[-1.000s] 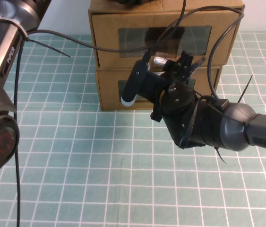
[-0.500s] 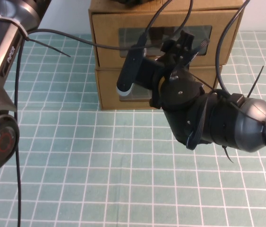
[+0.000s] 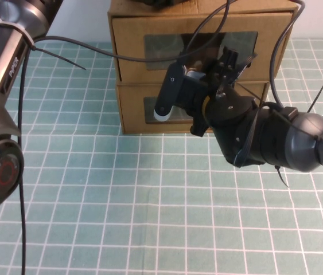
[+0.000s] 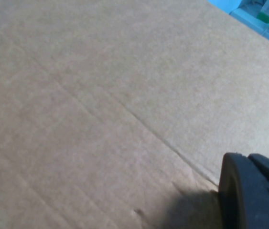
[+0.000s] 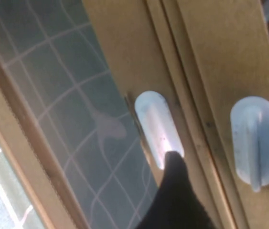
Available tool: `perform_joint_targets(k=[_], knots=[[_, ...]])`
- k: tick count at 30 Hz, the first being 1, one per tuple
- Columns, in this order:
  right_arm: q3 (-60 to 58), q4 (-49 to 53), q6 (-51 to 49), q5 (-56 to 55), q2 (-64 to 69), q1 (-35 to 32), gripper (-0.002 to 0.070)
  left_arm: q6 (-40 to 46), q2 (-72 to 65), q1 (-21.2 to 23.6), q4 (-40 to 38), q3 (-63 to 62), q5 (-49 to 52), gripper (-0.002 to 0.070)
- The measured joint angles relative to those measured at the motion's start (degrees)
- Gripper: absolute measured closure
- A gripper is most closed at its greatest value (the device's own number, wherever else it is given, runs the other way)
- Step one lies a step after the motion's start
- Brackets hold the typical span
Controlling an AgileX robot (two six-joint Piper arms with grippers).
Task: Open the shoe box
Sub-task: 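Pull the top drawer of the cardboard box fully open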
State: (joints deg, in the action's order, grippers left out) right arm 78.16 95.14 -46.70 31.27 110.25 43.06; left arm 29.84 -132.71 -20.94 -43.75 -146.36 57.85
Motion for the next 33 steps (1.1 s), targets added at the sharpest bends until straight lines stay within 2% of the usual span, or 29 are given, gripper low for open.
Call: perform_joint_targets(k=[15, 18, 20, 27, 33], knots=[[3.87, -1.11, -1.03, -1.62, 1.67, -0.62, 0.0312, 0.0, 0.0, 0.07, -0.22, 0.0, 0.0, 0.068], [4.49, -0.84, -1.06, -1.61, 2.27, -0.62, 0.042, 0.0, 0.0, 0.12, -0.26, 0.0, 0.0, 0.068], [4.77, -0.56, -1.06, -1.48, 2.37, -0.62, 0.0548, 0.0, 0.0, 0.12, -0.26, 0.0, 0.0, 0.068], [4.18, -0.69, 0.23, -1.48, 2.12, -0.62, 0.0554, 0.0, 0.0, 0.21, -0.15, 0.0, 0.12, 0.068], [-2.55, 1.69, 1.71, -1.39, -1.84, 0.35, 0.0564, 0.0, -0.24, 0.64, -1.46, 0.0, 1.15, 0.068]])
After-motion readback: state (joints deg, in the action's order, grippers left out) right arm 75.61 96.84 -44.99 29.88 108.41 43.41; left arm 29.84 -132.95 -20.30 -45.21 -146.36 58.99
